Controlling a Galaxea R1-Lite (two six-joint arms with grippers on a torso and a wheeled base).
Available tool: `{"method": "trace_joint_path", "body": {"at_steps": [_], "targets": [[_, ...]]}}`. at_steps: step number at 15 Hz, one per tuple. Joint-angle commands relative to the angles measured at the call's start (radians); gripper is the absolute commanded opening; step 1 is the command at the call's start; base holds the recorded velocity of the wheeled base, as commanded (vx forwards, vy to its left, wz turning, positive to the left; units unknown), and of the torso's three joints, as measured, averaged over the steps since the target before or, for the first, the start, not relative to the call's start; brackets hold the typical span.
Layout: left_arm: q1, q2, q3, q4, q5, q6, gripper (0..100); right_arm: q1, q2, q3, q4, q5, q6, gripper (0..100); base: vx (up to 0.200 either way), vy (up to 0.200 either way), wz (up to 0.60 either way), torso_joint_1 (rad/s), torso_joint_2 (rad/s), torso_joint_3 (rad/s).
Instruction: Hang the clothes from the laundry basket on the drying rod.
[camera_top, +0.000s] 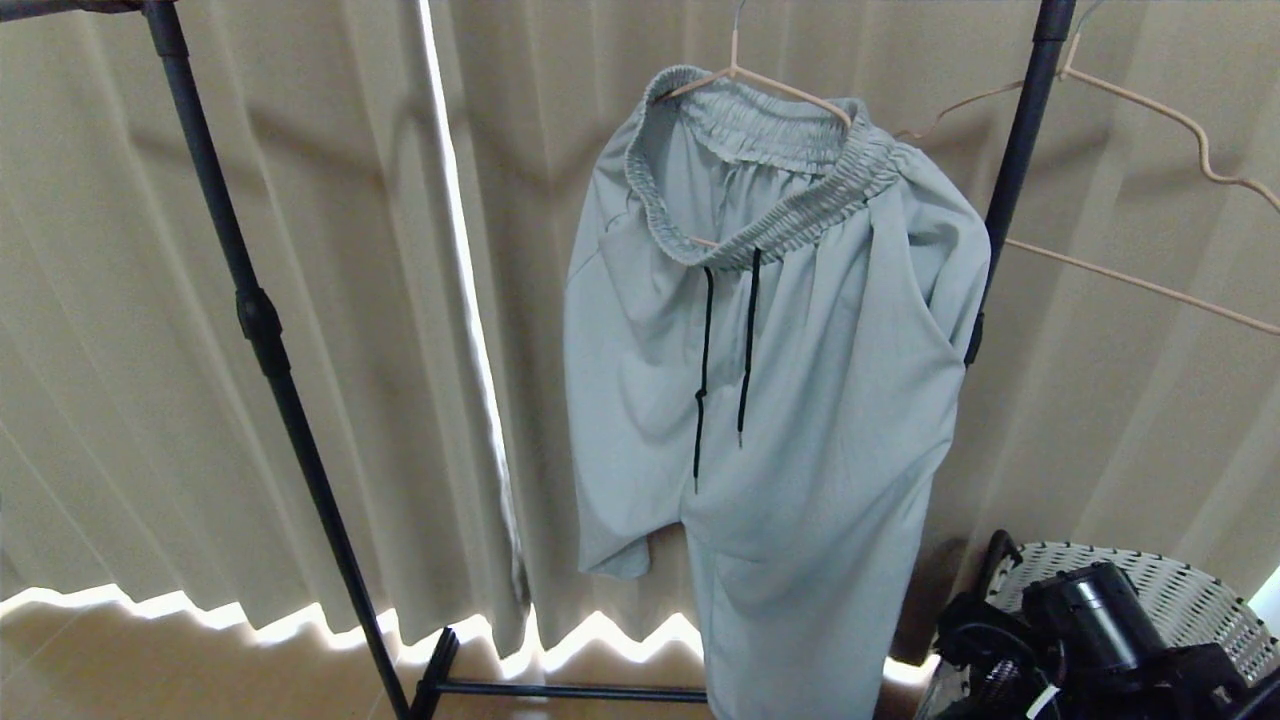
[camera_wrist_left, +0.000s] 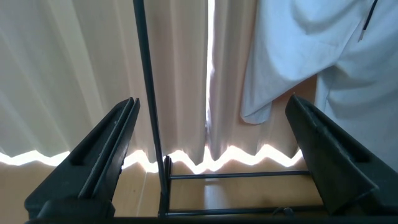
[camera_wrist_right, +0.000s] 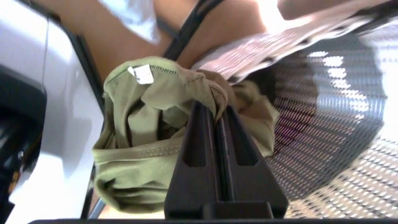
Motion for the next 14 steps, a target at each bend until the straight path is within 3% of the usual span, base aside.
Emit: {"method": "trace_joint_path", "body": {"at_steps": [1,4,7,14], "targets": [[0.0,0.0,0.0,0.0,-0.001,0.001,100,-0.013,-0.252,0.025,0.012,0.005,0.0,0,0.0,0.0,0.0,0.0,0.0,0.0],[0.0,0.0,0.0,0.0,-0.003,0.001,100,-0.026,-0.507,-0.023,0.106,0.017,0.003,0,0.0,0.0,0.0,0.0,0.0,0.0],[0.0,0.0,0.0,0.0,-0.003,0.002,100,-0.026,-0.734,-0.146,0.229,0.097,0.029,0,-0.067,0.0,0.0,0.001,0.0,0.001],[0.0,0.0,0.0,0.0,-0.001,0.001,100,-0.023,-0.715,-0.201,0.224,0.143,0.03,0,-0.2,0.0,0.0,0.001,0.0,0.002]]}}
